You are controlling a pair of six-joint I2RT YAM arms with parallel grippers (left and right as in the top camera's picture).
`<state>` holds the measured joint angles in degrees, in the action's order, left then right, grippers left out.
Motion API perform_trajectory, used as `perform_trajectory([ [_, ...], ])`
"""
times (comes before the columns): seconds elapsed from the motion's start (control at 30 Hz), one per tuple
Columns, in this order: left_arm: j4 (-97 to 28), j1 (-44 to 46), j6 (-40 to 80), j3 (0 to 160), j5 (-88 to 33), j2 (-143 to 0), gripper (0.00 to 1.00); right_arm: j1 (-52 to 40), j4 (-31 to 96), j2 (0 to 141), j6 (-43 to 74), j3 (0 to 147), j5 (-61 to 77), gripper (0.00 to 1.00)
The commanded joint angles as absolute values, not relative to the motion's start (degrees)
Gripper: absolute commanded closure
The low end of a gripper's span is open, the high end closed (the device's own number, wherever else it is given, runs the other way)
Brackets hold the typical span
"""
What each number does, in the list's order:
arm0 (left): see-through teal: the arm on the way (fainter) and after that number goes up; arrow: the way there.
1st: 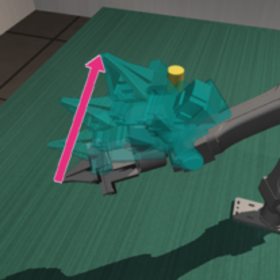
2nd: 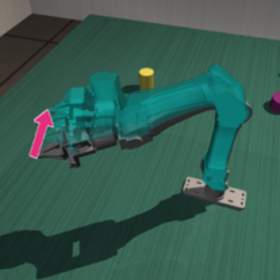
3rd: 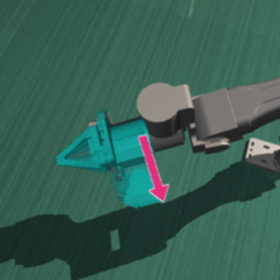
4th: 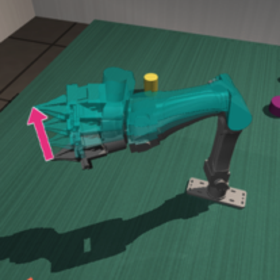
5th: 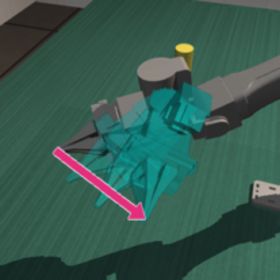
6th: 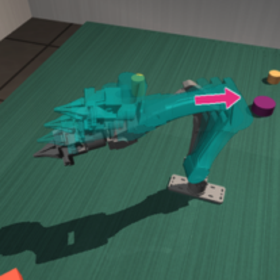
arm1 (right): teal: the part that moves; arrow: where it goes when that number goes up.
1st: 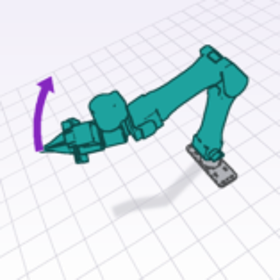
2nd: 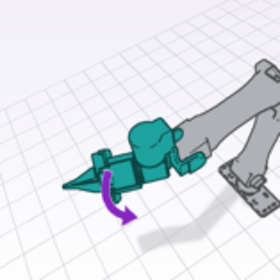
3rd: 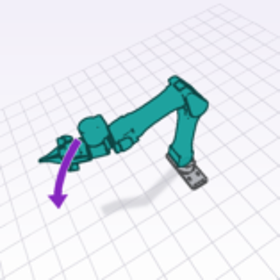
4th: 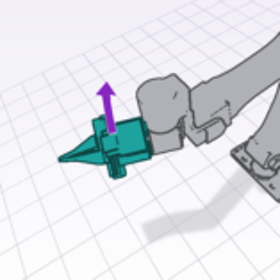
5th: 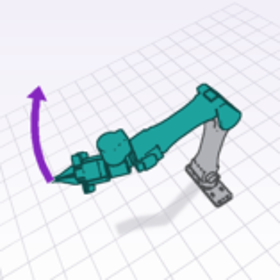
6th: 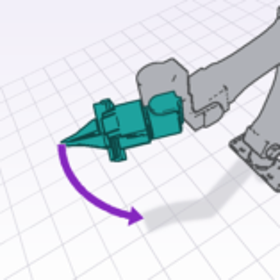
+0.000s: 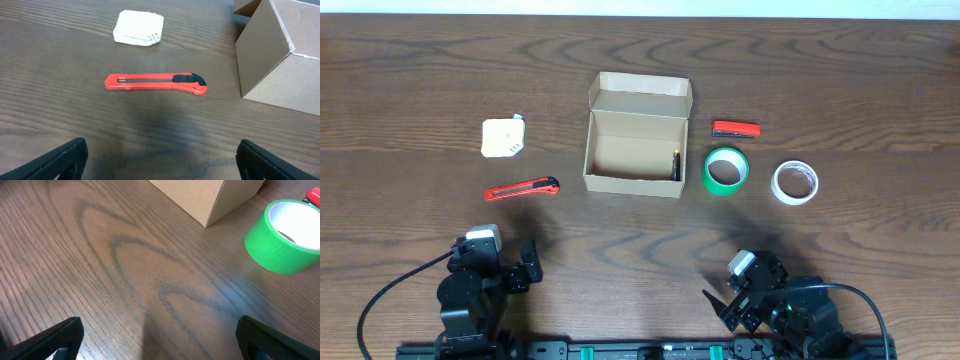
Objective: Pack container
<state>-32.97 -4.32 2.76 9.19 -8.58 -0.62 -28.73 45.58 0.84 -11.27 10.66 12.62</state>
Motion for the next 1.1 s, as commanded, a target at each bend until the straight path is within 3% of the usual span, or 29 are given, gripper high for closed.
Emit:
perform_trajectory([
  [0.0,-32.9,-4.6,2.1,8.7,-8.1,-0.3,0.05,-28.7,45.6,0.3,-11.6,10.2,13.1,0.01],
  [1.07,-32.9,-4.6,2.1,8.7,-8.1,-0.3,0.05,-28.7,45.6,0.3,-11.6,10.2,9.8,0.01],
])
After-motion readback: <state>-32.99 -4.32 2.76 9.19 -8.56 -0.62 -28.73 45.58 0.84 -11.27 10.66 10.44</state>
